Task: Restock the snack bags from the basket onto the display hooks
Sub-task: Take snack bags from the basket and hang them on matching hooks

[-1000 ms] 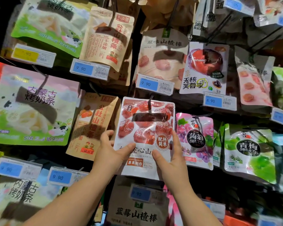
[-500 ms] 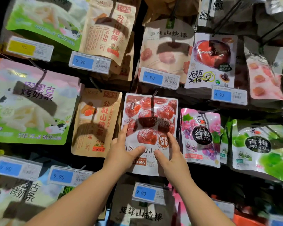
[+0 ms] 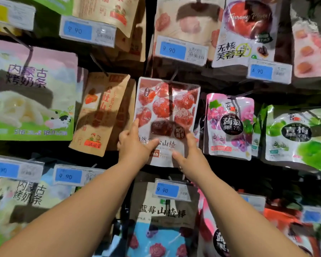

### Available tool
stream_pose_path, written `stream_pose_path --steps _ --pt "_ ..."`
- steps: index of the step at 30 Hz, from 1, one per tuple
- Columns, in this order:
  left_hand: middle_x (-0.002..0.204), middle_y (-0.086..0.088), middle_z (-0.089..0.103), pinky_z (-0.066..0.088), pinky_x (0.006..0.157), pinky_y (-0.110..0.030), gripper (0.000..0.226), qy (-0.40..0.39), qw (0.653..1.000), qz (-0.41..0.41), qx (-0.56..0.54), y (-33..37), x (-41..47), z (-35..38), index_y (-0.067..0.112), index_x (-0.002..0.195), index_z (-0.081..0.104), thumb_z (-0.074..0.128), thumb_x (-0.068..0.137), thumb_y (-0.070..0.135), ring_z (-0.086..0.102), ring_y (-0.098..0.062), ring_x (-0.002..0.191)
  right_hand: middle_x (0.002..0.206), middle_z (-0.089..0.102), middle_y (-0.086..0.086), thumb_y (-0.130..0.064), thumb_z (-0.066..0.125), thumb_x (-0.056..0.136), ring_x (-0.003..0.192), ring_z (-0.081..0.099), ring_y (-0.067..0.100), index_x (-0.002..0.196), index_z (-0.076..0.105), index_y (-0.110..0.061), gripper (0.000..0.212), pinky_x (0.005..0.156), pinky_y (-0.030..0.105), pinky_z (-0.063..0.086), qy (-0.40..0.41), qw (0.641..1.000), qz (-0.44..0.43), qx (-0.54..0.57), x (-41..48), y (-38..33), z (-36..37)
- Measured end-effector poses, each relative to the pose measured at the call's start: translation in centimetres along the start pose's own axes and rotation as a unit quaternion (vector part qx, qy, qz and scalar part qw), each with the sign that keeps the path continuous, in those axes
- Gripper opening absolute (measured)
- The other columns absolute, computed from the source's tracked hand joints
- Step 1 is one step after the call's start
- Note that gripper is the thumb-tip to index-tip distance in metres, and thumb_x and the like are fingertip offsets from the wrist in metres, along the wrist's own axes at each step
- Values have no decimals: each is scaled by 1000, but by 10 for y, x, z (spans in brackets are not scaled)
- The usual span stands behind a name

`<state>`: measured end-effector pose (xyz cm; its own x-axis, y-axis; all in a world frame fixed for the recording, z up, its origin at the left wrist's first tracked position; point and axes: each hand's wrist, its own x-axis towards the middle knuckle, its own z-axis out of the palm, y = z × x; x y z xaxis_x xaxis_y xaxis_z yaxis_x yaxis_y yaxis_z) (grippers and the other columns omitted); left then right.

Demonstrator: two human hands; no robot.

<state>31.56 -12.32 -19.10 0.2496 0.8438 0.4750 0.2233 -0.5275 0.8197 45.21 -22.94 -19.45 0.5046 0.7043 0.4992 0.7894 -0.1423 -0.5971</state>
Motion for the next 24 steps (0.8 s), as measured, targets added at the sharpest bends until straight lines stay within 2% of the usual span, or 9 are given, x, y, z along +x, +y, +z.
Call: stream_pose_path --steps 3,5,10,12,14,17,20,24 --pt "152 -7 21 31 111 -43 77 31 999 7 -6 -1 -8 -1 32 149 33 72 84 46 24 -30 139 162 23 2 -36 57 99 143 33 23 156 6 -41 77 108 35 34 8 1000 -10 -7 -9 1 -5" --pt "150 -6 23 31 111 -43 72 47 999 18 -5 -1 -14 0 27 147 38 72 85 43 22 -29 139 159 28 6 -39 56 99 140 35 24 155 9 -45 73 107 37 35 14 1000 -13 -12 -15 2 -9" --pt "151 -8 23 25 115 -42 74 44 998 41 -28 12 -33 2 22 151 31 70 88 33 21 -28 140 148 34 6 -40 52 100 129 43 20 151 21 -51 61 100 32 37 29 999 -26 13 -35 5 -23" --pt "154 -8 21 21 116 -41 77 38 997 55 -30 21 -45 3 21 153 26 69 89 30 17 -27 142 143 37 5 -40 52 99 115 51 13 147 26 -53 56 100 34 43 41 999 -27 18 -45 7 -30" --pt "154 -7 22 17 117 -37 77 29 996 85 -22 31 -58 7 20 154 25 68 90 30 16 -24 143 136 40 1 -40 51 100 94 54 2 146 31 -51 52 89 28 44 61 998 -32 10 -56 10 -38" --pt "152 -5 28 16 116 -35 73 -4 989 144 -26 47 -77 20 20 153 27 66 92 31 18 -21 142 127 41 -4 -36 52 100 87 52 -4 144 36 -48 49 78 13 38 99 994 -41 -4 -75 22 -54" --pt "146 -3 38 25 117 -38 67 -69 977 192 -56 61 -100 47 20 149 35 67 91 28 30 -22 138 123 41 -8 -33 52 100 89 51 -10 142 41 -45 45 77 3 33 123 992 -24 -9 -98 44 -73" --pt "131 -4 52 38 107 -39 57 -183 951 228 -102 72 -147 103 18 139 49 71 86 19 46 -21 125 112 42 -20 -27 54 99 95 53 -8 135 51 -38 38 88 14 41 178 984 17 -25 -141 85 -107"
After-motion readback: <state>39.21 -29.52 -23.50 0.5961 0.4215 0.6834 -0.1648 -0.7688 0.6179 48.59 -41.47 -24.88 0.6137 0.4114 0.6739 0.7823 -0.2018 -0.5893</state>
